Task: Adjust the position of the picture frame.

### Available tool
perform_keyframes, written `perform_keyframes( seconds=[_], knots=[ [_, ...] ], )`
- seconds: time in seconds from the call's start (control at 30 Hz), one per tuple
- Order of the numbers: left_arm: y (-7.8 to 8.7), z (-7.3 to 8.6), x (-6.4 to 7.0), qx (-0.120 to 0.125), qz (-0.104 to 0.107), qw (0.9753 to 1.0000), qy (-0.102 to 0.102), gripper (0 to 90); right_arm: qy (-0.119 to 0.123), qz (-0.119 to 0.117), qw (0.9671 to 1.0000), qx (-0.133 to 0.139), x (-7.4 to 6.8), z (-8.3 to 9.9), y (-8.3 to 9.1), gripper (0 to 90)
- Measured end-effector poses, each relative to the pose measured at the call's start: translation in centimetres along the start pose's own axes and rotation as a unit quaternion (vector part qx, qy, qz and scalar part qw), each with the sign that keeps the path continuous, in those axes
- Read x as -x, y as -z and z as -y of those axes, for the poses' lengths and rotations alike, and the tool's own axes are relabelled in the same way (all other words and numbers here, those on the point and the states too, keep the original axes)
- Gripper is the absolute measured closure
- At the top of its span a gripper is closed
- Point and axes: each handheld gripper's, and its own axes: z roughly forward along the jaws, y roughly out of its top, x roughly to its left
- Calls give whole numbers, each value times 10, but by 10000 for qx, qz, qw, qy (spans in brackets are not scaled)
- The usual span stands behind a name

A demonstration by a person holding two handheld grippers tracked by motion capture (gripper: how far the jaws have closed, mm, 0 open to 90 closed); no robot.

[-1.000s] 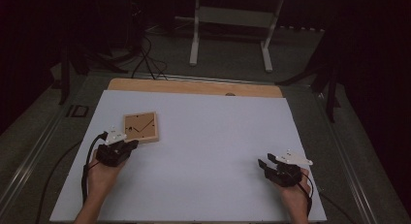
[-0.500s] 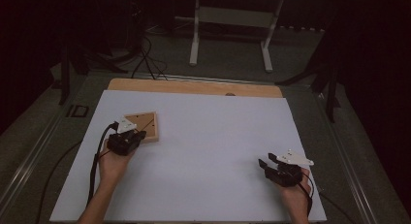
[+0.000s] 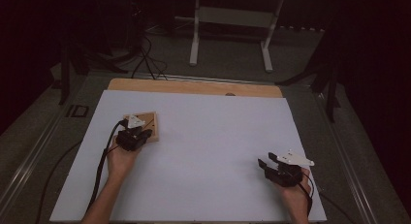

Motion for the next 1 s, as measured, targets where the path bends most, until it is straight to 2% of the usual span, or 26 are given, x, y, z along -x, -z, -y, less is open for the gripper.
perform_keyframes(
  seconds=[0.13, 0.67, 1.0],
  knots=[
    [-6, 1, 0, -89, 8, 10000, 11, 892, 6, -1, 10000, -6, 0, 0, 0, 491],
    [-18, -3, -1, -98, 19, 9999, 113, 893, 24, -7, 10000, -2, 0, 0, 0, 490],
    [-20, -5, 0, -135, 48, 9998, 170, 897, 2, -10, 10000, 12, 0, 0, 0, 483]
  ],
)
